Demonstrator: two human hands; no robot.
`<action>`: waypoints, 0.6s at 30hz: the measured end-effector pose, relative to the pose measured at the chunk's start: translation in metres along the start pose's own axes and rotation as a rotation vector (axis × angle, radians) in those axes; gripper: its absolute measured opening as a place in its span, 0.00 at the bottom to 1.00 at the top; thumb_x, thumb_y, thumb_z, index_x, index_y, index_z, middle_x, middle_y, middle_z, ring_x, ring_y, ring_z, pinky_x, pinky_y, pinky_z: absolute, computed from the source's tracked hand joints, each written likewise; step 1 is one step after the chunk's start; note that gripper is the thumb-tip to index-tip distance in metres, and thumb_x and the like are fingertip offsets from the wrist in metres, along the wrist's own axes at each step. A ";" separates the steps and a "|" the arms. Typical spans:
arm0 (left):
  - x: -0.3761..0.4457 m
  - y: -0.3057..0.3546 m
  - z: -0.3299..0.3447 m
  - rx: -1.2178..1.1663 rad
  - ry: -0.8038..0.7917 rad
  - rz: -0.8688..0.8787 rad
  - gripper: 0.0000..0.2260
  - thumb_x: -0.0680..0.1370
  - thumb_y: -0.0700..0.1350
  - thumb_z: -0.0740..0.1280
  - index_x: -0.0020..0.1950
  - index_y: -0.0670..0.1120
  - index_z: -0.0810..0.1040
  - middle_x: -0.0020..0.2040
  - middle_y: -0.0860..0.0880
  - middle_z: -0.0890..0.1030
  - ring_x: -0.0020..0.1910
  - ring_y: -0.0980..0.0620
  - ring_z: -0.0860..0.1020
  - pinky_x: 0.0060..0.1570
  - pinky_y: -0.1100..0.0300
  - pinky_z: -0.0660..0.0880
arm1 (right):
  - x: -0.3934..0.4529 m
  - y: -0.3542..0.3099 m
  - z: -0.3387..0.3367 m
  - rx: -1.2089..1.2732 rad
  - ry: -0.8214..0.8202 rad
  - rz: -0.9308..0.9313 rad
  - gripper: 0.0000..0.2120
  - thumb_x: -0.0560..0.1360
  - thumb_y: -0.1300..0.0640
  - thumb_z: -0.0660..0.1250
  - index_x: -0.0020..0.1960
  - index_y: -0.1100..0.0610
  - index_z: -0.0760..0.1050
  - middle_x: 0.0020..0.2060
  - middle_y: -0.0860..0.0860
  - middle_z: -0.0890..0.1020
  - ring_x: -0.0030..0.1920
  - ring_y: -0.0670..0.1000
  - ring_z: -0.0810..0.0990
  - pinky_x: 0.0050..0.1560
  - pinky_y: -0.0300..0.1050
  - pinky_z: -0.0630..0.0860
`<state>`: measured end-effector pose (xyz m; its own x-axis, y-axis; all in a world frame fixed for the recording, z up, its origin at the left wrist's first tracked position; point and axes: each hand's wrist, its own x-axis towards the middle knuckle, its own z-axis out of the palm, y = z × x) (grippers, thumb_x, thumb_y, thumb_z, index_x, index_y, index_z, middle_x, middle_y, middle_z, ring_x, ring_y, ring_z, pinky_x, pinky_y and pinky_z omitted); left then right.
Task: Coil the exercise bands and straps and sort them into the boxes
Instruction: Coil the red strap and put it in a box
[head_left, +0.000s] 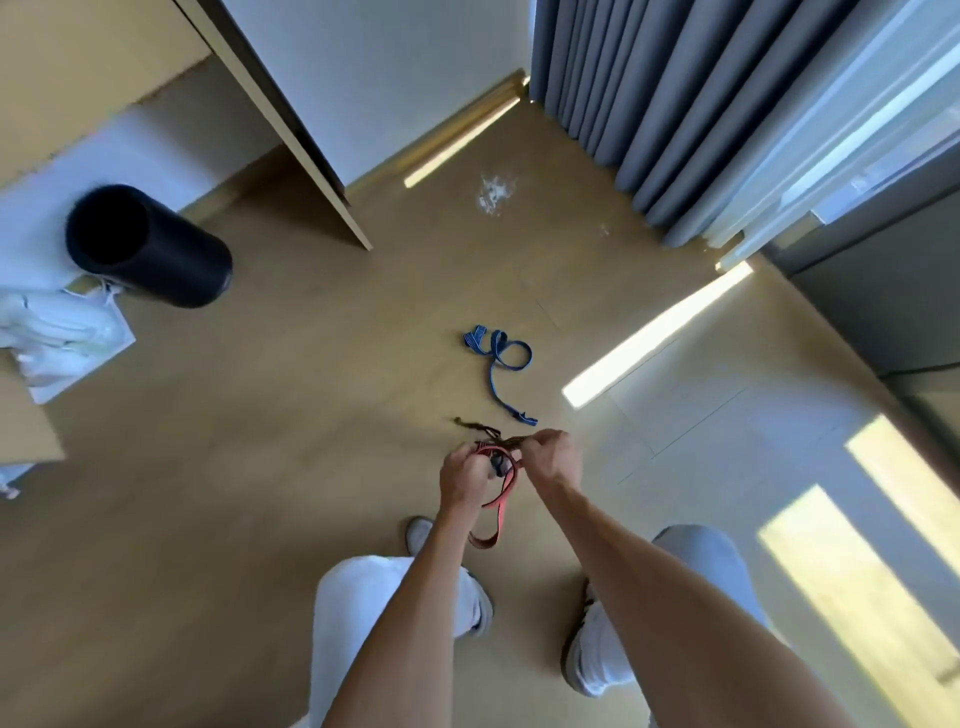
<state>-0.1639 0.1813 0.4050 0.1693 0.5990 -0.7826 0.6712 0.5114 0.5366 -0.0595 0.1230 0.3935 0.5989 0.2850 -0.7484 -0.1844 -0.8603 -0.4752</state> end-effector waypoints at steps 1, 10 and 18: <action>-0.008 0.006 -0.002 -0.020 -0.023 0.022 0.06 0.62 0.39 0.61 0.35 0.44 0.77 0.29 0.45 0.72 0.36 0.44 0.69 0.36 0.54 0.63 | -0.007 -0.006 -0.003 0.026 -0.014 0.031 0.11 0.72 0.58 0.62 0.32 0.59 0.75 0.27 0.53 0.77 0.29 0.53 0.72 0.31 0.44 0.72; 0.088 -0.088 0.046 0.028 -0.246 -0.115 0.19 0.73 0.31 0.60 0.32 0.48 0.85 0.25 0.53 0.77 0.27 0.55 0.70 0.30 0.64 0.65 | 0.093 0.059 0.062 -0.108 -0.083 0.207 0.10 0.71 0.60 0.68 0.32 0.58 0.73 0.30 0.52 0.75 0.31 0.52 0.75 0.31 0.39 0.70; 0.249 -0.168 0.089 -0.116 -0.122 -0.429 0.08 0.81 0.40 0.59 0.47 0.39 0.76 0.42 0.40 0.78 0.39 0.45 0.75 0.43 0.55 0.73 | 0.209 0.168 0.142 -0.149 -0.121 0.119 0.08 0.72 0.67 0.65 0.43 0.62 0.84 0.34 0.52 0.79 0.33 0.49 0.76 0.32 0.38 0.76</action>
<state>-0.1701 0.1901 0.0916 -0.0181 0.2450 -0.9693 0.6148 0.7673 0.1825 -0.0756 0.0978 0.0913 0.4806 0.2182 -0.8493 -0.1256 -0.9414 -0.3130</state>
